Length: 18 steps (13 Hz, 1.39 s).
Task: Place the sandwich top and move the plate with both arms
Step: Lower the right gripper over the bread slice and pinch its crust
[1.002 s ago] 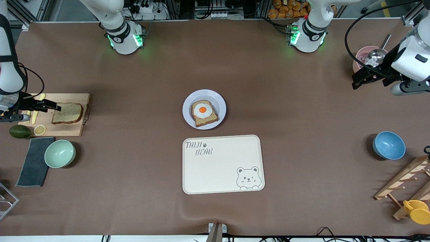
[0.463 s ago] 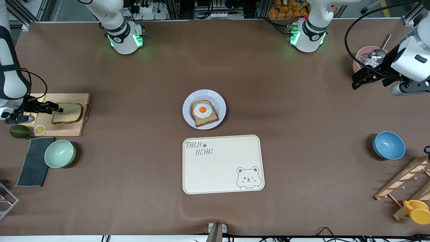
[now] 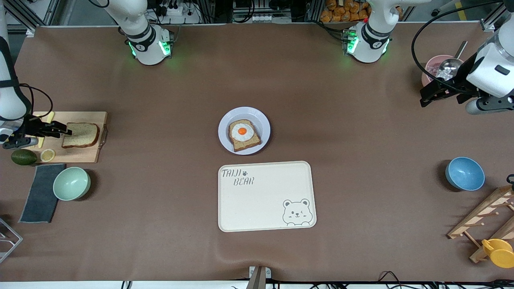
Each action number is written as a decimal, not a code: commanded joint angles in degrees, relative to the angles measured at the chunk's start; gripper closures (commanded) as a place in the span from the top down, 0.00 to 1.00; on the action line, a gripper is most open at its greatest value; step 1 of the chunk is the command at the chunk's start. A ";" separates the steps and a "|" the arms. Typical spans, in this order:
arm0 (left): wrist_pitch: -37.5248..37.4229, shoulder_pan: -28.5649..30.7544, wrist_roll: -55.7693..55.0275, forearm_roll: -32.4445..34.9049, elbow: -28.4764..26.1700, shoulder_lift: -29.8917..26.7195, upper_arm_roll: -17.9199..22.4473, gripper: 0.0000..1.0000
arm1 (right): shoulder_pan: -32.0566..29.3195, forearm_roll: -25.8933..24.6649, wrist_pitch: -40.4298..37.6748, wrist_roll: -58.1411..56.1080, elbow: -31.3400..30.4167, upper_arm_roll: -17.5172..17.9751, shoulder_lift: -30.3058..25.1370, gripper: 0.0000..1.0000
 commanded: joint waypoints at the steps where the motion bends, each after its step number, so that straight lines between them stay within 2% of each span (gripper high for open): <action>1: 0.82 -0.13 0.83 -1.26 1.15 1.35 0.09 1.00 | -1.89 2.90 -0.95 -4.17 3.19 0.88 2.94 0.64; 6: 1.61 -0.22 0.83 -1.17 1.15 1.97 0.09 1.00 | -2.59 3.26 -1.04 -4.18 3.81 0.88 4.53 0.54; 10: 1.61 -0.31 0.92 -1.08 1.07 2.06 -0.08 1.00 | -3.12 3.26 -1.57 -5.05 3.81 0.96 5.49 0.38; 15: 1.61 -0.48 0.92 -1.08 1.24 2.06 -0.70 1.00 | -3.73 3.26 -2.09 -7.52 4.25 1.14 5.58 0.00; 18: 1.61 -0.31 0.83 -0.82 1.42 1.88 -0.70 1.00 | -3.12 3.26 -4.63 -7.08 6.09 1.32 5.58 0.00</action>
